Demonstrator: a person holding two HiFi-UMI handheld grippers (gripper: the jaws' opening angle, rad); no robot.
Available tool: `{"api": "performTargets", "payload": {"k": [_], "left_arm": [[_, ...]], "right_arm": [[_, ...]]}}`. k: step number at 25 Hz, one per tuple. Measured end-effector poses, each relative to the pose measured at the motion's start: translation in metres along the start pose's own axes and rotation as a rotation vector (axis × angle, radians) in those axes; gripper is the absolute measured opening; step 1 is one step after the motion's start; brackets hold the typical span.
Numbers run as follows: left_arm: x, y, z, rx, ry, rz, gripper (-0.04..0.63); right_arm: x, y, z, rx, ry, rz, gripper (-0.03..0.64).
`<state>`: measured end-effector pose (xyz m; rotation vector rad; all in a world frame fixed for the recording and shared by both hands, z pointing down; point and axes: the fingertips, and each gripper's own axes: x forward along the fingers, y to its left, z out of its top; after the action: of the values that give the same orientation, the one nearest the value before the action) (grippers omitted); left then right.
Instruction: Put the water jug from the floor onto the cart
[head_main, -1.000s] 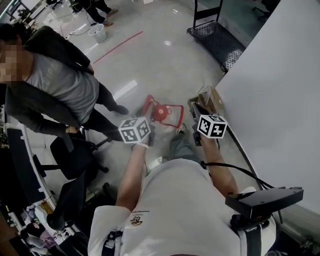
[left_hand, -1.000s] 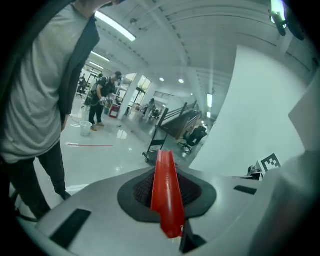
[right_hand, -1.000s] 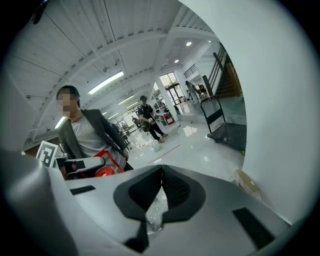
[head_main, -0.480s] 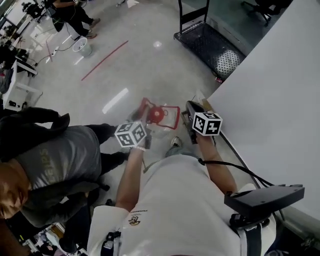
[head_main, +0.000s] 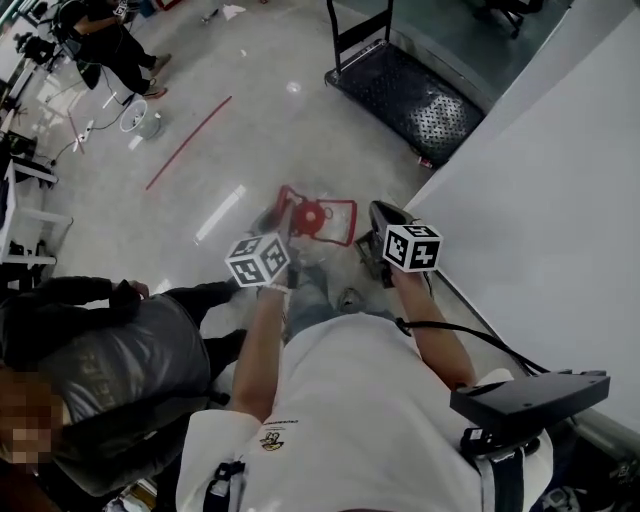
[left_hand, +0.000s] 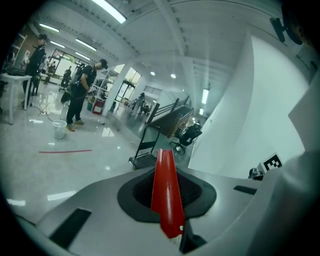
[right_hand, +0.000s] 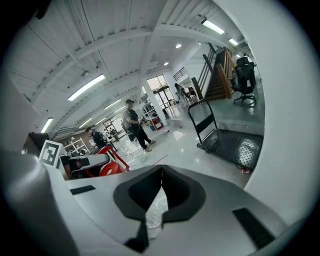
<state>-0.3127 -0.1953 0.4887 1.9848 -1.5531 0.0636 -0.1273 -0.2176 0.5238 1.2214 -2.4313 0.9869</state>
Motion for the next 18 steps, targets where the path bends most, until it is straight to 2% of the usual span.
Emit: {"api": "performTargets", "payload": {"k": [13, 18], "left_arm": [[0.133, 0.057, 0.074, 0.020, 0.096, -0.117, 0.049], [0.177, 0.080, 0.098, 0.037, 0.114, -0.146, 0.049]], "right_arm": [[0.119, -0.044, 0.086, 0.089, -0.039, -0.126, 0.015], [0.161, -0.049, 0.113, 0.097, -0.051, -0.145, 0.015]]}}
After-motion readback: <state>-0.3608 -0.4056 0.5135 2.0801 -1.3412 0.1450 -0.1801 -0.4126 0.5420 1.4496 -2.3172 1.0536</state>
